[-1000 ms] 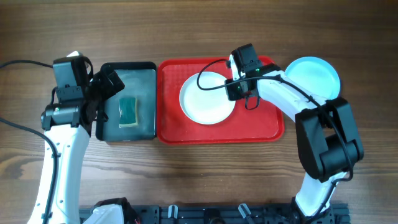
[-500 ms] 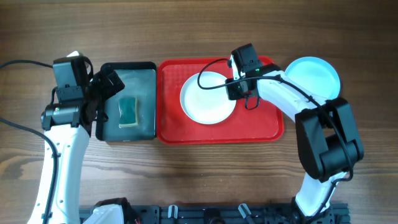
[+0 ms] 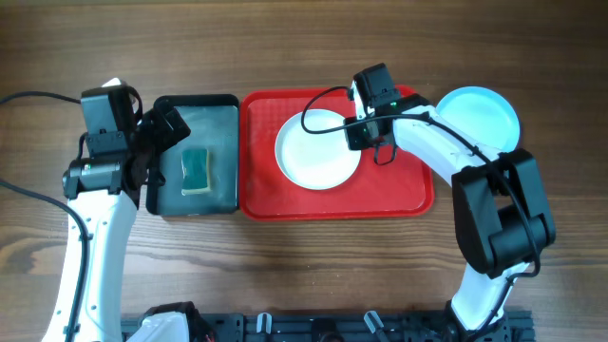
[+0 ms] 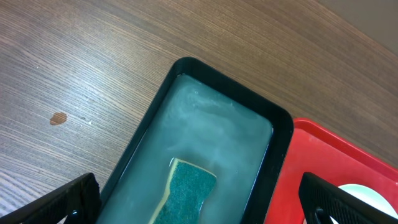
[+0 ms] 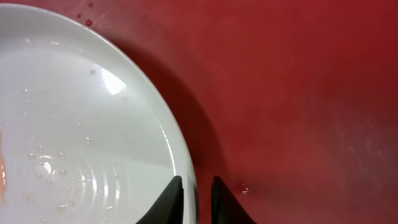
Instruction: Clean dirty plates on tray and stack at the side
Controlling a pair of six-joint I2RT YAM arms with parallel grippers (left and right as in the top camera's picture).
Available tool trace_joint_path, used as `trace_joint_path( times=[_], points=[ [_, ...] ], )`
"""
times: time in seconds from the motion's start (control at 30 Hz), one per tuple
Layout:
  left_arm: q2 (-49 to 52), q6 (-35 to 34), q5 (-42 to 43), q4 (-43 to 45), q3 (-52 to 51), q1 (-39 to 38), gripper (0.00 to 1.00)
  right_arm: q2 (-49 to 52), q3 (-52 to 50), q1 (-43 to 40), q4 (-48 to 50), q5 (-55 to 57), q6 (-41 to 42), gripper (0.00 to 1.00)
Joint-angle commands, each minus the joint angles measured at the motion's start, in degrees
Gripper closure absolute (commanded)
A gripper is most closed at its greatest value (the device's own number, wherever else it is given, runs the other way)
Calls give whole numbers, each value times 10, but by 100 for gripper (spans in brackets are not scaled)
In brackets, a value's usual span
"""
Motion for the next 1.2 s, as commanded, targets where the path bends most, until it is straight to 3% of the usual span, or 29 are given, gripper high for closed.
trace_joint_path(
  times=[0.0, 0.37, 0.6, 0.67, 0.87, 0.93, 1.17],
  points=[
    [0, -5, 2, 0, 6, 2, 0, -9, 12, 0, 0, -26, 0, 82],
    [0, -5, 2, 0, 6, 2, 0, -7, 3, 0, -3, 4, 2, 96],
    [0, -5, 2, 0, 6, 2, 0, -8, 3, -12, -29, 59, 95, 96],
    [0, -5, 2, 0, 6, 2, 0, -8, 4, -12, -27, 59, 91, 96],
    [0, -5, 2, 0, 6, 2, 0, -8, 4, -12, -23, 59, 75, 82],
    [0, -5, 2, 0, 6, 2, 0, -8, 4, -12, -25, 59, 75, 96],
    [0, -5, 2, 0, 6, 2, 0, -8, 4, -12, -16, 37, 75, 96]
  ],
)
